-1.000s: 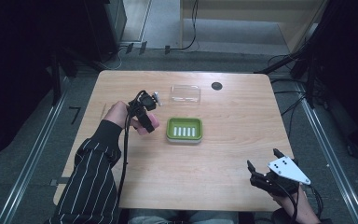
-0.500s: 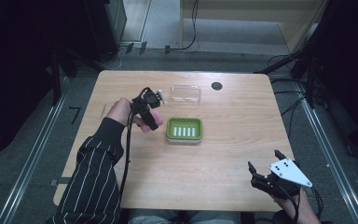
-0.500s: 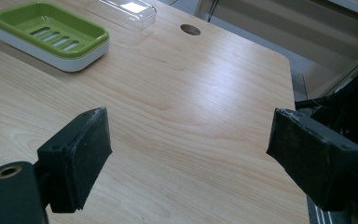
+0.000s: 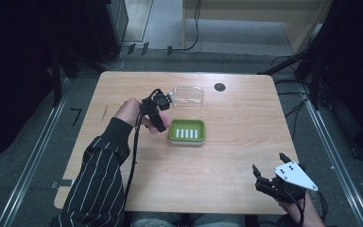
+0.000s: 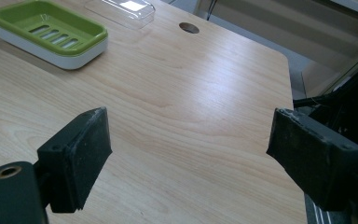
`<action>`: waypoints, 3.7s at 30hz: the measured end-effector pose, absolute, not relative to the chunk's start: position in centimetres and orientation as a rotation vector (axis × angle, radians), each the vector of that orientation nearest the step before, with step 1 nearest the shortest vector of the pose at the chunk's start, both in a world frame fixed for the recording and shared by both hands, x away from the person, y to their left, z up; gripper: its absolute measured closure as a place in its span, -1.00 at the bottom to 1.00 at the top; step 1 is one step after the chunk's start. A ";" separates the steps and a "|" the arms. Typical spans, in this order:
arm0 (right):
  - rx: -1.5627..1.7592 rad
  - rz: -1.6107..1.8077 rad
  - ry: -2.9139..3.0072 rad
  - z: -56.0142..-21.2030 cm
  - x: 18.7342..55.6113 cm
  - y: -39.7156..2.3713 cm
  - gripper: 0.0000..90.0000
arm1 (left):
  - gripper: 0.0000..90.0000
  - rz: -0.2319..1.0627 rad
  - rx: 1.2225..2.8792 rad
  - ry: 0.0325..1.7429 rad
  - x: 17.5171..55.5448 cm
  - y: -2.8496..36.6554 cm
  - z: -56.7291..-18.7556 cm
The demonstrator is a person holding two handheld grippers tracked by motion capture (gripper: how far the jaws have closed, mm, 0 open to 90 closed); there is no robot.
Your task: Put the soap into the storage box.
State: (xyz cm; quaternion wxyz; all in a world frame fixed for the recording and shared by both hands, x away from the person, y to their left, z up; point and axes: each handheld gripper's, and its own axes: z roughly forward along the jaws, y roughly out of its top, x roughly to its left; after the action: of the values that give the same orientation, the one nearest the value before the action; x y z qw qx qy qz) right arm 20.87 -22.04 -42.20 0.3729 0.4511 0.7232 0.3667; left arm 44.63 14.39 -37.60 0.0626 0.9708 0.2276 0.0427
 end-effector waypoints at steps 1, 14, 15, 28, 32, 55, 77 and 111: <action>1.157 0.942 1.853 -42.2 20.8 -22.1 -0.70 | -0.15 0.132 2.935 0.678 44.7 14.3 -37.6; 1.165 0.939 1.846 -42.2 20.6 -22.3 -0.70 | -0.15 0.140 2.956 0.585 44.8 13.3 -37.4; 1.166 0.938 1.845 -42.2 20.6 -22.3 -0.70 | -0.15 0.140 2.961 0.578 44.8 13.2 -37.3; 1.173 0.940 1.841 -42.2 20.3 -22.6 -0.70 | -0.15 0.147 2.971 0.500 44.8 11.9 -37.4; 1.177 0.937 1.841 -42.2 20.1 -22.7 -0.70 | -0.15 0.145 2.976 0.473 44.8 11.4 -37.3; 1.216 0.907 1.822 -42.3 19.2 -23.5 -0.70 | -0.15 0.156 2.991 0.355 45.1 9.0 -37.6; 1.221 0.903 1.822 -42.3 18.8 -23.9 -0.70 | -0.15 0.145 3.017 0.262 45.6 7.0 -39.3; 1.220 0.903 1.816 -42.3 18.8 -23.9 -0.70 | -0.15 0.173 3.061 0.109 45.7 5.3 -42.4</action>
State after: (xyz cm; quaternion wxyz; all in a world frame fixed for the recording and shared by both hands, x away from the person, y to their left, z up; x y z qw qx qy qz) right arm 18.77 -23.92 -42.27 0.3776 0.4772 0.7106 0.3533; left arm 45.66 5.34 -42.40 0.0369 0.9971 0.0354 0.0562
